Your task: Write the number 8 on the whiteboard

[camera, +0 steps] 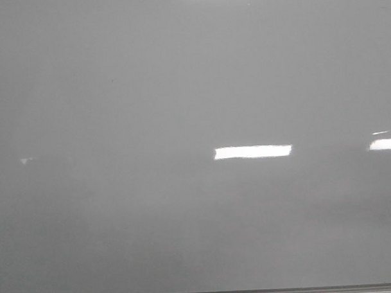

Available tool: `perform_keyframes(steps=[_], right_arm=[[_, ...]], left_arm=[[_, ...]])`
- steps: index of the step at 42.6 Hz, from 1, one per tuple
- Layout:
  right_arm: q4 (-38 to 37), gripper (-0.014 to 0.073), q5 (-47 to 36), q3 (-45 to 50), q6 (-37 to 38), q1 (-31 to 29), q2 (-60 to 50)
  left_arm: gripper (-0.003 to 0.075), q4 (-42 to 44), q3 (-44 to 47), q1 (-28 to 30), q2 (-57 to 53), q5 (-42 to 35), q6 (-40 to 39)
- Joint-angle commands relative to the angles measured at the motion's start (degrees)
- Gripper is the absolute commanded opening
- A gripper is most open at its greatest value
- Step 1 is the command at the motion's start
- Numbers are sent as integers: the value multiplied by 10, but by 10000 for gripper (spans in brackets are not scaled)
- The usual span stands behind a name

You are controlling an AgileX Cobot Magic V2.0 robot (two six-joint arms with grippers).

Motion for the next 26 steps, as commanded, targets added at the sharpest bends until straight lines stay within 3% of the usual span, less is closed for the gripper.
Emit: perform_keyframes(steps=[1,15,26], right_arm=[[-6,-68,-44,-2,-1,2,-8],[-6,-68,-44,-2,-1,2,-8],[-5,-68,-92,-6,-1,2,-8]], left_arm=[[-21,0,7,1,-7,-51,-5],[-21,0,7,1,-7,-51,-5],[-21,0,7,1,-7,-120,-5]])
